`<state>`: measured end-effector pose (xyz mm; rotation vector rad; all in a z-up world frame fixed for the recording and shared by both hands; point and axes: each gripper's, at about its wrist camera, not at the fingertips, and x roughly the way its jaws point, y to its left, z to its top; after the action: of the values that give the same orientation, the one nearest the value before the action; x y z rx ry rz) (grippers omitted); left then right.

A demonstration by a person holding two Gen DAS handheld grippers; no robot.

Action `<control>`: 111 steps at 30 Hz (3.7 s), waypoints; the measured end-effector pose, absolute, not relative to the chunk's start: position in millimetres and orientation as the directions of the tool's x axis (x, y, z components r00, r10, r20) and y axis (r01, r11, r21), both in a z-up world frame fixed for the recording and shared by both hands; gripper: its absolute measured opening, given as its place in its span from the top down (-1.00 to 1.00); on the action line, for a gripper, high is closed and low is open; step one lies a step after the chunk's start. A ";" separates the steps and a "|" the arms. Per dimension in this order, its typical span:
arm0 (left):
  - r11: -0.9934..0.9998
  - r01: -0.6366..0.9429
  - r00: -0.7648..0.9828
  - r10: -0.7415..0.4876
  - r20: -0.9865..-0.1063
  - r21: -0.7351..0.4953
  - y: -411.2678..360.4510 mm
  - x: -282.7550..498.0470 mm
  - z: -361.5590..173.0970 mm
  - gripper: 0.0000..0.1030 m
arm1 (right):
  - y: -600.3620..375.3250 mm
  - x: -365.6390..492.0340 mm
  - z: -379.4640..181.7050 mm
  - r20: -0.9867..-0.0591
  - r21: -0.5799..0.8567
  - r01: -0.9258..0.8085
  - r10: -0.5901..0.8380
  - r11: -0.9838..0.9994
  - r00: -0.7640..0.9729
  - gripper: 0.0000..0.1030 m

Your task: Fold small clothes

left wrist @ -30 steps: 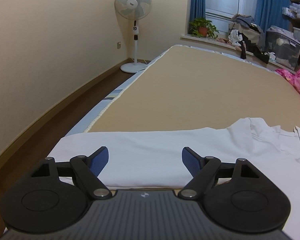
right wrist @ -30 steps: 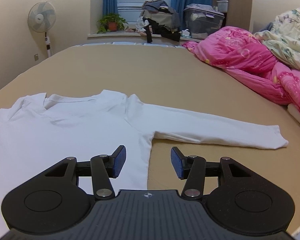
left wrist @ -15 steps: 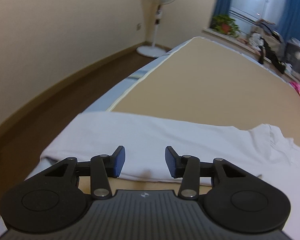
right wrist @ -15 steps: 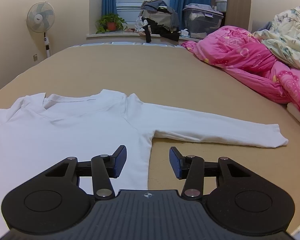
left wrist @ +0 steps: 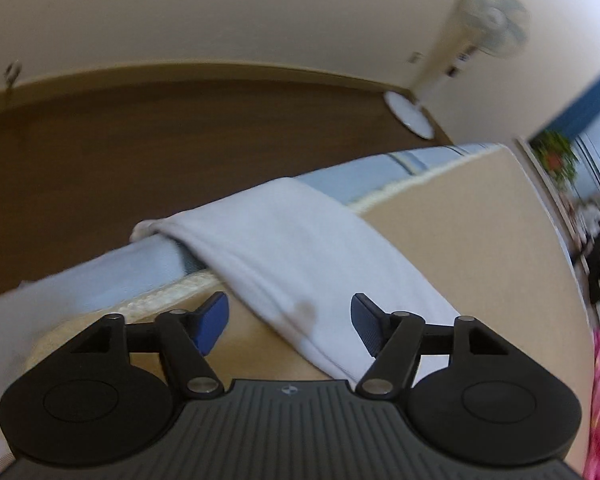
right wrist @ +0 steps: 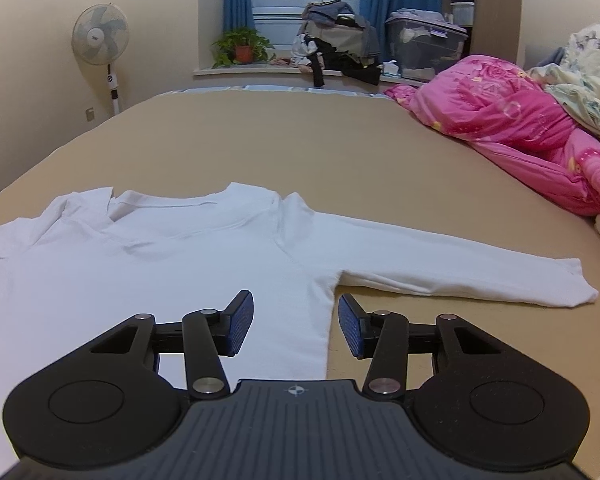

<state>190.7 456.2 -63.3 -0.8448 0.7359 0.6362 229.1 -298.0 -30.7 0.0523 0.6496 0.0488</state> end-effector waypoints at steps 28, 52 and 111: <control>0.779 -0.620 0.714 0.508 -0.482 -0.098 341.6 250.6 2.7 0.93 | -273.4 249.4 -42.4 -0.644 0.055 -0.145 0.147 0.988 0.751 0.07; 0.948 -0.261 0.740 0.074 -0.669 -0.183 264.6 287.2 7.7 0.58 | -250.7 263.3 -38.5 -0.589 0.277 -0.171 0.308 0.946 0.747 0.78; 0.991 0.020 0.619 -0.118 -0.776 -0.134 167.7 310.7 -59.7 0.20 | -348.3 370.3 -92.0 -0.654 0.395 0.074 0.223 0.916 0.723 0.46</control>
<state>310.7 167.7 -59.7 -0.1161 0.9003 -0.0798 370.3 -348.3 -92.0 0.4158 0.7638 0.0849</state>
